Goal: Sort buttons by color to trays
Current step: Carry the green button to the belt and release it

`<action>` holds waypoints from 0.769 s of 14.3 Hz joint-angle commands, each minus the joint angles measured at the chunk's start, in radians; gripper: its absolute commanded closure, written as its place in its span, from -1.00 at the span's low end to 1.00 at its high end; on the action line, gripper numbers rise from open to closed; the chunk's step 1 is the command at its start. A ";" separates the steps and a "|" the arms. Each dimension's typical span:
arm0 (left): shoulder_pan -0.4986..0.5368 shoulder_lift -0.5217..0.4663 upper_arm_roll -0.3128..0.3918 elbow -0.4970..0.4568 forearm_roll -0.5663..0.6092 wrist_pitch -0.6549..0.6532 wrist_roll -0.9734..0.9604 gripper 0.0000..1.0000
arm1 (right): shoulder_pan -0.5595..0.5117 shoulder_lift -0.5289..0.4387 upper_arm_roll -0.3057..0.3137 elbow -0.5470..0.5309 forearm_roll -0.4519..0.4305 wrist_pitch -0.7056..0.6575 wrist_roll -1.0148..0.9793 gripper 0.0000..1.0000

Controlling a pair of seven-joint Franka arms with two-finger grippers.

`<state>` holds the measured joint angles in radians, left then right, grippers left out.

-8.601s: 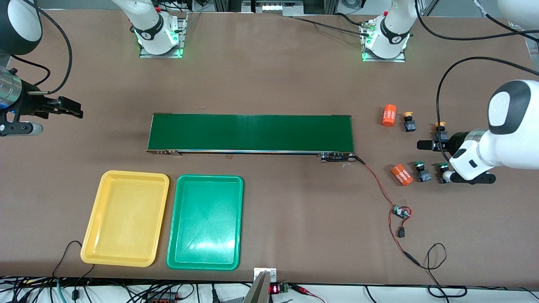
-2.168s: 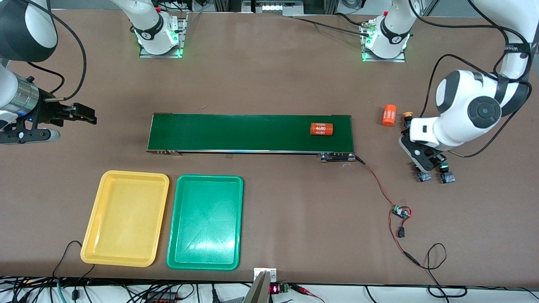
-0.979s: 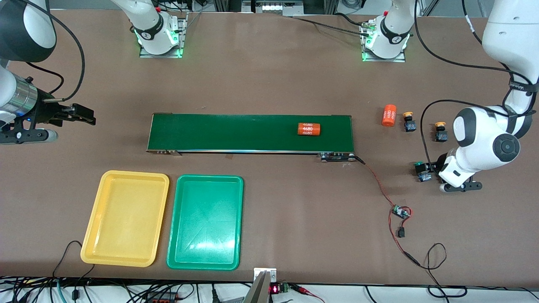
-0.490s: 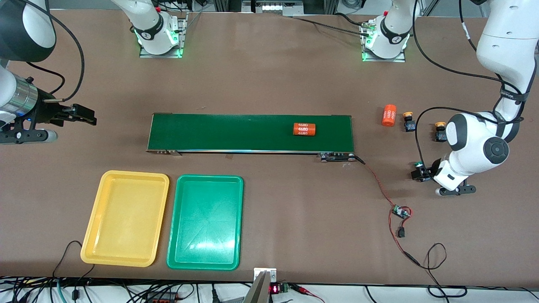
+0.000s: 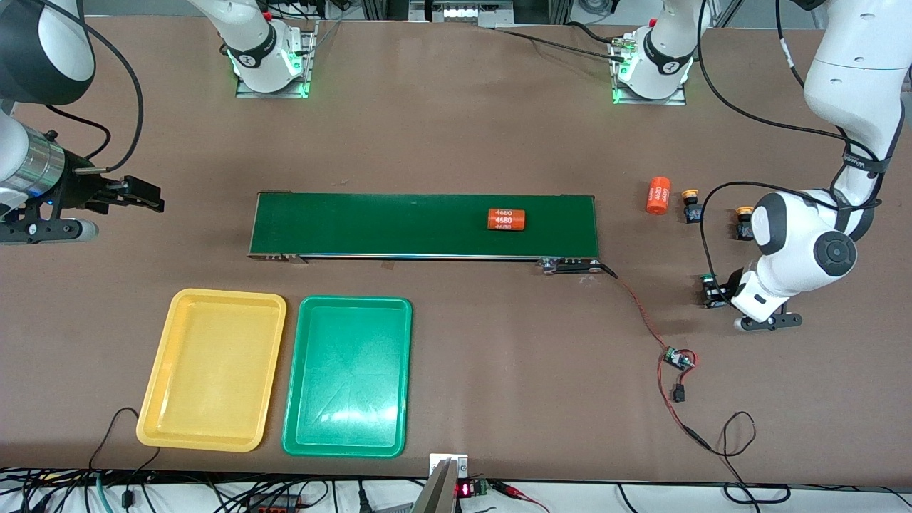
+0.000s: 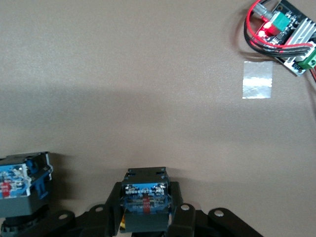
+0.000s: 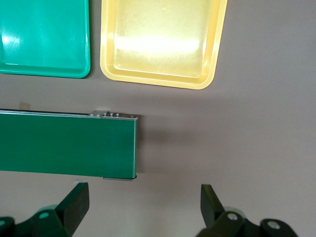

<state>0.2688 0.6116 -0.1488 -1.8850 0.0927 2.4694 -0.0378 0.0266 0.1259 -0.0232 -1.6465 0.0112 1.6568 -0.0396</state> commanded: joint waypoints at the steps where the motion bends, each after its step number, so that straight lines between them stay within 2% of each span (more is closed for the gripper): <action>1: -0.013 -0.087 -0.001 -0.043 -0.010 -0.021 0.041 1.00 | -0.001 0.008 0.002 0.017 0.020 -0.006 0.014 -1.00; 4: -0.063 -0.160 -0.027 -0.049 -0.011 -0.191 0.045 1.00 | -0.002 0.009 0.000 0.019 0.020 -0.003 0.014 -1.00; 6: -0.086 -0.217 -0.070 -0.049 -0.021 -0.292 0.036 1.00 | -0.002 0.009 0.002 0.019 0.018 -0.003 0.012 -1.00; 8: -0.121 -0.268 -0.107 -0.063 -0.027 -0.337 0.015 1.00 | -0.008 0.009 0.000 0.019 0.018 -0.005 0.003 -1.00; 11: -0.167 -0.340 -0.181 -0.112 -0.027 -0.337 -0.152 1.00 | -0.010 0.009 -0.004 0.019 0.019 -0.006 -0.005 -1.00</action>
<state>0.1220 0.3486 -0.2963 -1.9253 0.0795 2.1347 -0.1078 0.0239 0.1260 -0.0273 -1.6464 0.0113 1.6572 -0.0394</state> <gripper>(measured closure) 0.595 0.000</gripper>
